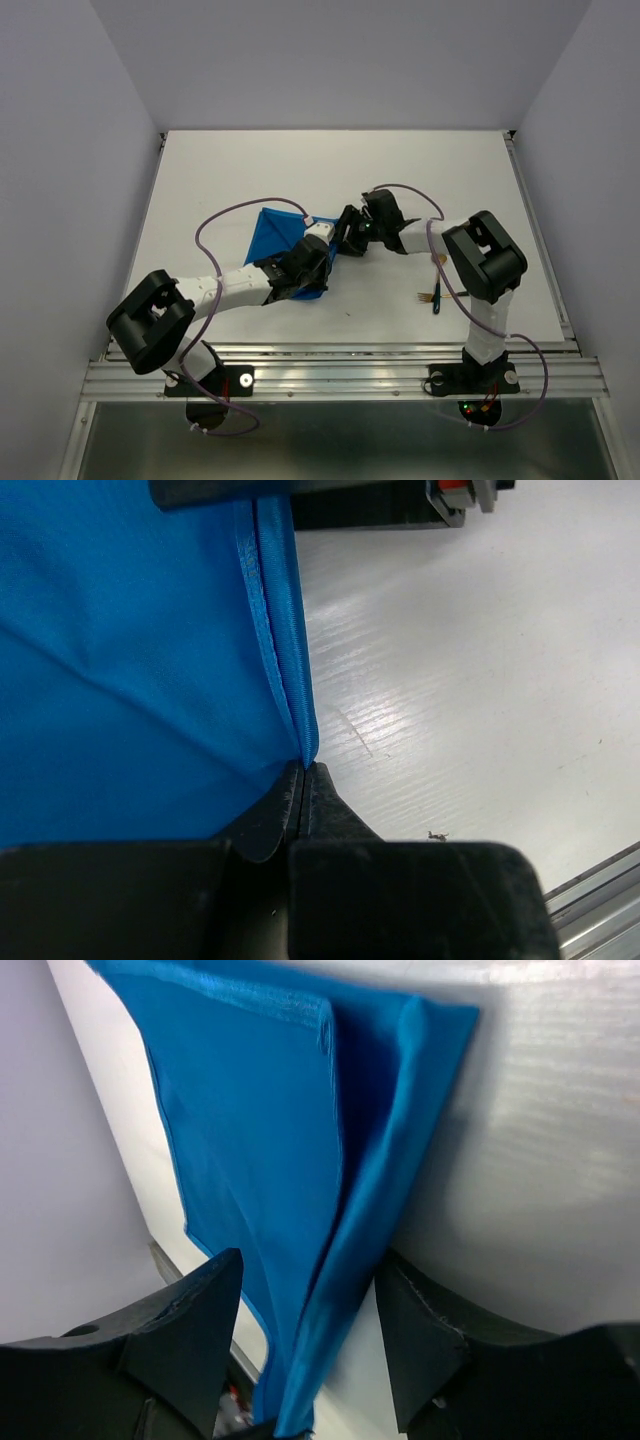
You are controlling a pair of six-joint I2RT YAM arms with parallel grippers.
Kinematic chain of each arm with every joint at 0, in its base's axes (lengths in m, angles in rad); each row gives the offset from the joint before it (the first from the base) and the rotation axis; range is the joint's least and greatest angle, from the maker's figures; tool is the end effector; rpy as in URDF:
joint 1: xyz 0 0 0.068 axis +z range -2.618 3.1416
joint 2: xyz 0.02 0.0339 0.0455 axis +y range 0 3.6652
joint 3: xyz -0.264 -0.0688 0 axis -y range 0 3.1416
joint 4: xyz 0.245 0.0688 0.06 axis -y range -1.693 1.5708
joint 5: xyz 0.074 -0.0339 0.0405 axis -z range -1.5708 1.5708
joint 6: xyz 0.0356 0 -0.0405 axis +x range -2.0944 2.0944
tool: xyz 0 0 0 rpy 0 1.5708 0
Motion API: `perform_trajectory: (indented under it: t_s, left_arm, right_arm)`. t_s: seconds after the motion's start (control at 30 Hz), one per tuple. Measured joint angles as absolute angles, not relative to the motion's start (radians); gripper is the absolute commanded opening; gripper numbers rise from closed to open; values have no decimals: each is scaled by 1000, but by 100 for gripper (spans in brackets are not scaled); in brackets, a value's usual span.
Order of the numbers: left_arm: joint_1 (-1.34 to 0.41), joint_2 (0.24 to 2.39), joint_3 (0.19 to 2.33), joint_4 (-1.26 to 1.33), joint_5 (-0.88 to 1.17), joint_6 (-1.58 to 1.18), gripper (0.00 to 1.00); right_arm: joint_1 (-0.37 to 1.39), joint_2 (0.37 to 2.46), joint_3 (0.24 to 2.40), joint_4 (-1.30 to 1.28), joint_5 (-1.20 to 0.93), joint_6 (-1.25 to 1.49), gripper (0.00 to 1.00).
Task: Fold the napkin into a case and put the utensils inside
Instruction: Pick up the upper triangle-folded napkin from the center of the board.
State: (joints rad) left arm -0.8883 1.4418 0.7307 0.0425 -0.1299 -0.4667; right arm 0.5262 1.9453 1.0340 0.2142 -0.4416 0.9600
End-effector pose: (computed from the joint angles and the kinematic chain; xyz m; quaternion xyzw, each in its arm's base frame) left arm 0.1906 -0.2272 0.1931 0.1602 0.8841 -0.2272 0.3756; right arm 0.3344 0.2118 0.1342 0.0998 0.8833 0.4254 0.1697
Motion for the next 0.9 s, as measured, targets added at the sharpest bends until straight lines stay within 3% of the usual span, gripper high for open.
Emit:
perform_trajectory:
  t_s: [0.23, 0.6, 0.73, 0.83, 0.9]
  left_arm:
    - [-888, 1438, 726, 46, -116, -461, 0]
    - [-888, 1410, 704, 58, -112, -460, 0]
    - [-886, 1410, 701, 61, -109, -460, 0]
    - [-882, 1410, 701, 63, -107, -461, 0]
    - [-882, 1410, 701, 64, -108, -461, 0]
  right_arm:
    - [526, 1999, 1097, 215, -382, 1000, 50]
    - [525, 2025, 1134, 180, -290, 1007, 16]
    - [525, 2040, 1150, 167, -288, 1007, 11]
    - [525, 2048, 1160, 162, -288, 1005, 1]
    - [525, 2054, 1168, 162, -290, 1005, 1]
